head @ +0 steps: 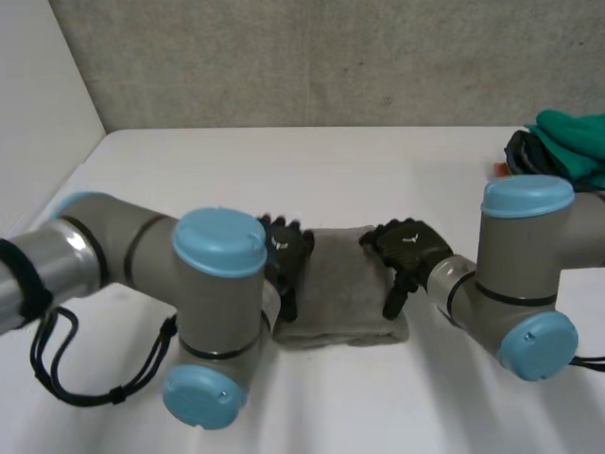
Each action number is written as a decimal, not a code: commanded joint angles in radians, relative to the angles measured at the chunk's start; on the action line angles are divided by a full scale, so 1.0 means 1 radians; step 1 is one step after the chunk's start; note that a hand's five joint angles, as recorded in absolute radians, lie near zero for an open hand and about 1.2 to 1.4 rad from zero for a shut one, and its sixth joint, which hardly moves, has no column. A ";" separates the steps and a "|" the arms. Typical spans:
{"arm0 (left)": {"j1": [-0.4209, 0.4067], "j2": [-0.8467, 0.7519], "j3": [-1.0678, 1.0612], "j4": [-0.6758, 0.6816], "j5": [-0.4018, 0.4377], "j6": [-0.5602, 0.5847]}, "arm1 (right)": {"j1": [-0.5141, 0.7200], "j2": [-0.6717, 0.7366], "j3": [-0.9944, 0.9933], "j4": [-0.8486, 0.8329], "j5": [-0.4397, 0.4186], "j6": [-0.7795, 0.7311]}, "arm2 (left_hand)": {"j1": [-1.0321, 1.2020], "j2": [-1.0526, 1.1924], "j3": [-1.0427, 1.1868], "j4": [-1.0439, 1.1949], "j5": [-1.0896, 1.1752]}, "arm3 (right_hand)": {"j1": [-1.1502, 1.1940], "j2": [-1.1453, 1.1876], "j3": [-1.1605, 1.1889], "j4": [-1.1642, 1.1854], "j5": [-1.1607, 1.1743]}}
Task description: Fold the laundry.
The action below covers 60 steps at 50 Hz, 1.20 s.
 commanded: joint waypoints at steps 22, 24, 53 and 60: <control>0.136 0.237 -0.032 -0.038 0.464 -0.193 | 0.187 -0.075 0.443 -0.551 0.039 -0.268 | 0.021 0.021 0.015 0.022 0.023 | 0.001 0.013 0.023 0.020 0.011; 0.136 0.235 -0.030 -0.037 0.462 -0.193 | 0.186 -0.065 0.434 -0.555 0.039 -0.276 | 0.021 0.021 0.015 0.022 0.023 | 0.019 0.030 0.041 0.038 0.029; 0.139 0.235 -0.047 -0.034 0.462 -0.193 | 0.186 0.074 0.226 -0.588 0.040 -0.274 | 0.015 0.015 0.009 0.016 0.017 | 0.727 0.739 0.749 0.746 0.737; 0.147 0.243 -0.046 -0.032 0.462 -0.195 | 0.117 0.038 0.186 -0.591 0.045 -0.234 | 0.012 0.012 0.006 0.013 0.014 | 1.168 1.180 1.190 1.188 1.179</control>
